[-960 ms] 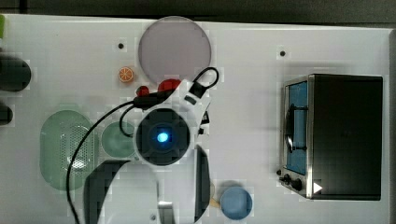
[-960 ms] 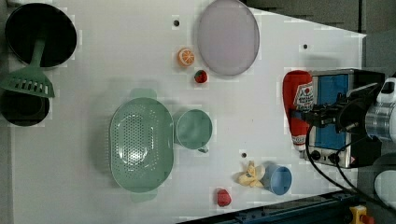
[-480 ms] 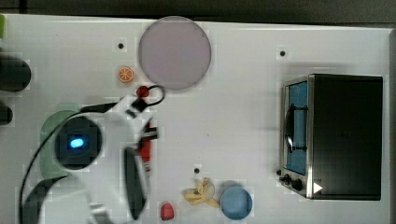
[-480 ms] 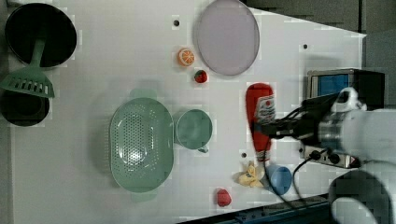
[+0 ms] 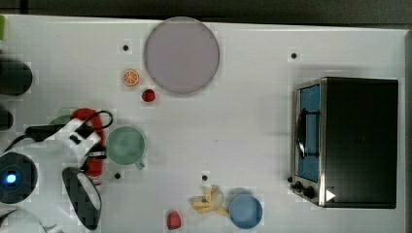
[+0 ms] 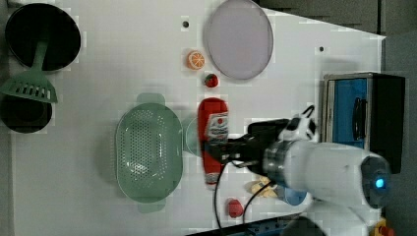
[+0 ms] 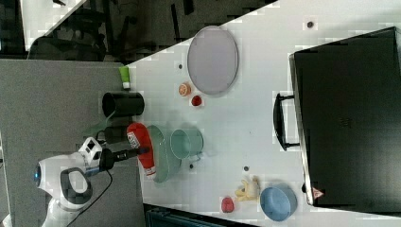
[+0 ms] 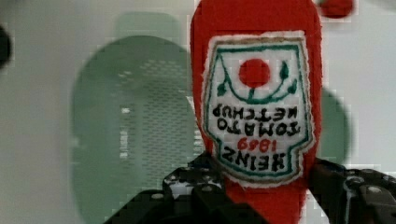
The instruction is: Pick Ketchup from the table and place it in strainer.
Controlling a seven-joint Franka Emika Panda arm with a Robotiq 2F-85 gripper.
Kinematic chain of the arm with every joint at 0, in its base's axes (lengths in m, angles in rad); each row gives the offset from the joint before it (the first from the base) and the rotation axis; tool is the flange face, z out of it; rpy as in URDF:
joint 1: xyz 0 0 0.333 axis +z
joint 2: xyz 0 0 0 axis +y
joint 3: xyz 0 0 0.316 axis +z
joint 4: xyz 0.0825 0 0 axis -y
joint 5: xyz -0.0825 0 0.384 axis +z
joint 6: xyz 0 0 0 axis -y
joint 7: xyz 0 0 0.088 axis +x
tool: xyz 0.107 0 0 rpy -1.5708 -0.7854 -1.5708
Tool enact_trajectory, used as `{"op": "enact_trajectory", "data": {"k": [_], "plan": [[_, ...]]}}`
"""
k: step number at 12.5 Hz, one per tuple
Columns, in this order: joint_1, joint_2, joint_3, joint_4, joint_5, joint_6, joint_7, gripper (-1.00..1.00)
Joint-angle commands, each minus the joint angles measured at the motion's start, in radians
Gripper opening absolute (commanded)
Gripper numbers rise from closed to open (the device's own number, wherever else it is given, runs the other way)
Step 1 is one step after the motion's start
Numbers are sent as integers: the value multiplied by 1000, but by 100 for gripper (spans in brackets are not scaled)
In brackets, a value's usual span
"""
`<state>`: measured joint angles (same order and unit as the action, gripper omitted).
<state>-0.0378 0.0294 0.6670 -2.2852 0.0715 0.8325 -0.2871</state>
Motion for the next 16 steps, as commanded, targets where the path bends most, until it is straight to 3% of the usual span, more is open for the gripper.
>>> {"op": "enact_trajectory", "data": {"k": [1,7,8,12,16], "plan": [[-3,91,48,19,3,116,213,9],[42,315,59,16,-21,353,304,9],[45,339,56,16,-27,383,304,18],[40,350,51,20,-27,403,304,100],[-32,225,39,20,-14,336,320,100]]}}
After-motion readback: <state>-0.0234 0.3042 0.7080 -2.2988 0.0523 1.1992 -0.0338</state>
